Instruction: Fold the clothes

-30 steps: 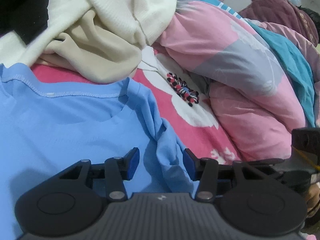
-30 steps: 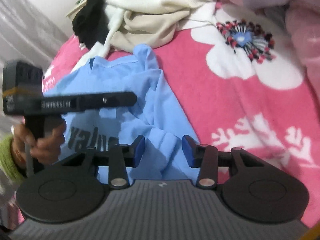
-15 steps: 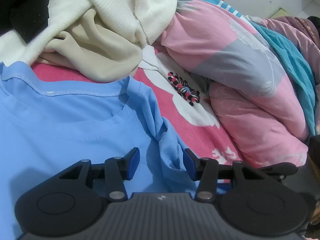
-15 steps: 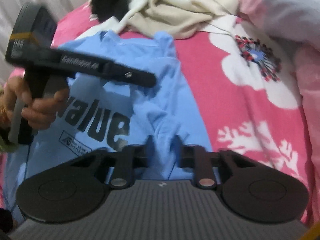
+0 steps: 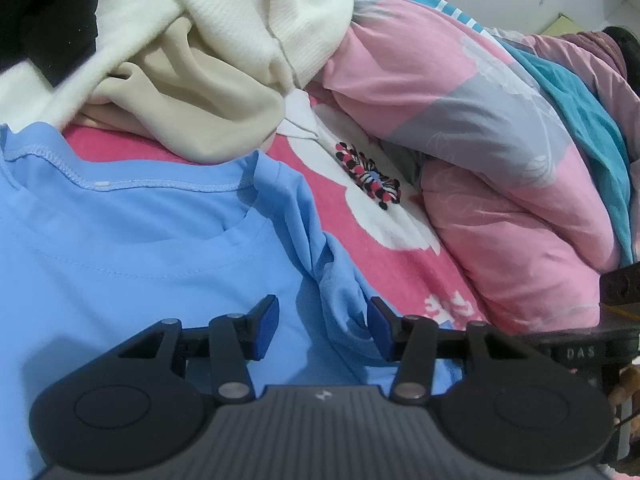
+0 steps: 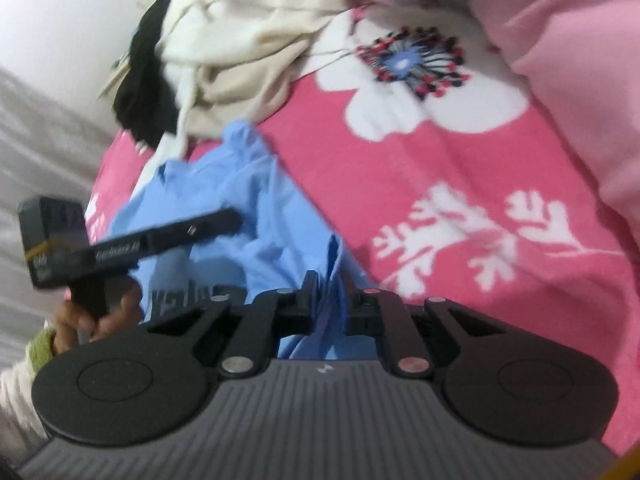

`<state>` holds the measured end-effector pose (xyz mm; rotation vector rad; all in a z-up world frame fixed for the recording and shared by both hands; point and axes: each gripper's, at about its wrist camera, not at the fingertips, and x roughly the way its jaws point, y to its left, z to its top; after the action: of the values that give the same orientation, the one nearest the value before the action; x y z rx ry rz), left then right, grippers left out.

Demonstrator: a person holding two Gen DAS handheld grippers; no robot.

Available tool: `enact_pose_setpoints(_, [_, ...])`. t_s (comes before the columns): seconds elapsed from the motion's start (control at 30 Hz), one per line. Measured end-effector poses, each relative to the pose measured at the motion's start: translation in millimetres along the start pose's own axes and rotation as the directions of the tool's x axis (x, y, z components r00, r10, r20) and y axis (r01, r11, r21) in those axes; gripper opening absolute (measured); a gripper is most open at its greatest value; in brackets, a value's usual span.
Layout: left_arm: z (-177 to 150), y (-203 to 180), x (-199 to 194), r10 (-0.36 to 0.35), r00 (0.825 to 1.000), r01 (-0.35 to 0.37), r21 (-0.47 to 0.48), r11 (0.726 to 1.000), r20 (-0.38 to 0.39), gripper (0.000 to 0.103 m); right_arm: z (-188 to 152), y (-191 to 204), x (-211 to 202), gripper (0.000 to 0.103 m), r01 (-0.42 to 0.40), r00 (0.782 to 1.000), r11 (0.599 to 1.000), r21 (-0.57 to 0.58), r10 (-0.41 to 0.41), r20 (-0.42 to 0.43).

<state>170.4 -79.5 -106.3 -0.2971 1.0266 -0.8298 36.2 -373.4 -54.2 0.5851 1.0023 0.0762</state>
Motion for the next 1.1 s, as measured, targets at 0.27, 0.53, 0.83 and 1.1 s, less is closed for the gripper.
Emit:
enact_pose_setpoints(0.27, [0, -6, 2, -0.012, 1.000, 0.012, 0.019, 1.000, -0.001, 0.051, 19, -2, -12, 0.005, 0.024, 0.999, 0.999, -0.035, -0.022, 0.047])
enact_pose_setpoints(0.53, [-2, -9, 9, -0.010, 1.000, 0.010, 0.027, 1.000, -0.006, 0.051, 13, -16, 5, 0.049, -0.052, 0.996, 0.990, 0.133, 0.061, -0.059])
enact_pose_setpoints(0.83, [0, -12, 7, -0.020, 1.000, 0.019, 0.044, 0.999, 0.015, 0.051, 29, 22, -11, 0.001, 0.183, 0.982, 0.948, -0.259, -0.162, 0.099])
enact_pose_setpoints(1.1, [-2, -26, 20, 0.040, 0.999, -0.039, 0.119, 0.992, -0.001, 0.051, 47, 37, 12, 0.001, 0.639, 0.759, 0.382, -0.668, -0.452, 0.468])
